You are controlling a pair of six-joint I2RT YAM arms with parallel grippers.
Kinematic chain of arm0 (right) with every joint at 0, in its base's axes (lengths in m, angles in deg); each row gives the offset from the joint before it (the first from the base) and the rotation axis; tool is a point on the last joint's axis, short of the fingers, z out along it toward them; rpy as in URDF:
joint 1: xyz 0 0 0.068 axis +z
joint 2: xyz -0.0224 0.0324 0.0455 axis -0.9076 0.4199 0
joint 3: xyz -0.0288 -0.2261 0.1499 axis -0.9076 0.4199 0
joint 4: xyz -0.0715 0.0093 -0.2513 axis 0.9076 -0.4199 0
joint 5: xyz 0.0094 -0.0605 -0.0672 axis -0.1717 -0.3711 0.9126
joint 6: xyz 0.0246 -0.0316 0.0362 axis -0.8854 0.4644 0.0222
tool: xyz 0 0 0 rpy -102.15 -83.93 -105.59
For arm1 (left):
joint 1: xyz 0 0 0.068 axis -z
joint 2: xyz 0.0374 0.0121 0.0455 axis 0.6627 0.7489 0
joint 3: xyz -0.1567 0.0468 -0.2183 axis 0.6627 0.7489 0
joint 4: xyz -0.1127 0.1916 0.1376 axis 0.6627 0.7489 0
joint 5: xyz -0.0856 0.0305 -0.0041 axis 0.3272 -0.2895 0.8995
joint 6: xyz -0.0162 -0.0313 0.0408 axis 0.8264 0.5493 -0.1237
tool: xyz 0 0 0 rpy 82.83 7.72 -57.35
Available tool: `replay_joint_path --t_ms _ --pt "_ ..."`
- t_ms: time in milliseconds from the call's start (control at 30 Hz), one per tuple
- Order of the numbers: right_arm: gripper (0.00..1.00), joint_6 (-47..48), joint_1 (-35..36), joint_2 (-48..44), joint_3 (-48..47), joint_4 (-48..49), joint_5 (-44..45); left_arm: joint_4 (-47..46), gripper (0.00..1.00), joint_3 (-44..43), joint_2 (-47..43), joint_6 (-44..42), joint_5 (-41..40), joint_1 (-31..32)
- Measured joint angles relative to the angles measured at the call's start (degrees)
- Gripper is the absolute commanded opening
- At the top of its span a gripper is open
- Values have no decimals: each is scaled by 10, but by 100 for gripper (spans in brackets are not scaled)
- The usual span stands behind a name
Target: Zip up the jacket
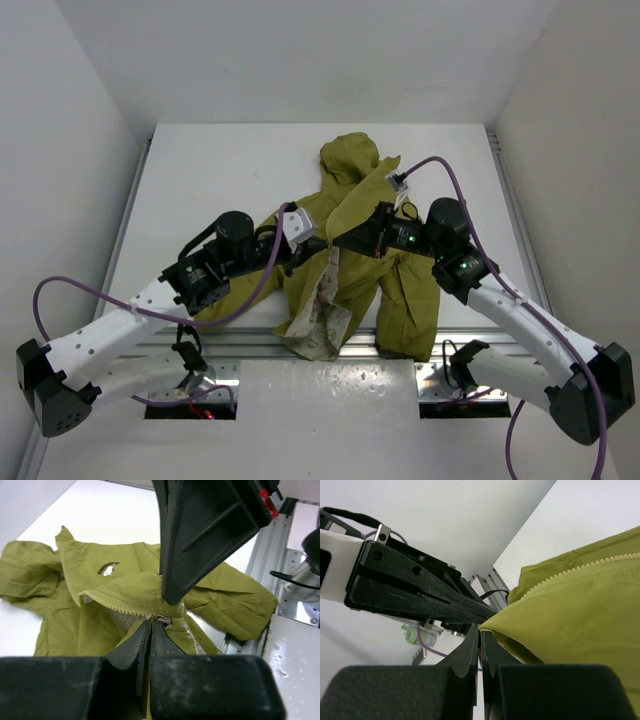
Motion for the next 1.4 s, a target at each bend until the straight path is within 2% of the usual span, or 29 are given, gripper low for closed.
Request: replay_joint_path --t_ms 167,300,500,567,633,667,700,800,867,1000,1133,1400 --pt "0 0 0 -2 1 10 -8 0 7 0 0 10 19 -3" --pt "0 0 0 -2 3 18 -11 0 0 0 0 13 18 -3" --pt "1 9 -6 -9 12 11 -14 1 0 0 0 25 -4 -3" --pt "12 15 -15 -17 15 -2 -14 2 0 0 0 33 -17 -5" --pt "15 20 -28 -25 20 -18 -14 4 0 -1 0 40 -31 -6" --pt "21 21 -35 -28 21 -25 -14 5 0 -1 0 41 -40 -7" --pt "39 22 -43 -31 22 -33 -14 7 0 -1 0 43 -51 -8" --pt "55 21 -66 -41 23 -55 -11 15 0 -1 0 51 -73 -10" --pt "54 20 -75 -49 23 -68 -7 18 0 -1 0 58 -83 -10" --pt "45 1 -75 -61 21 -80 -6 21 0 -2 5 73 -98 -10" --pt "38 -24 -38 -49 4 -70 -2 22 0 -3 14 88 -104 -10" --pt "38 -70 49 16 -13 -31 16 26 0 -23 33 111 -115 -10"
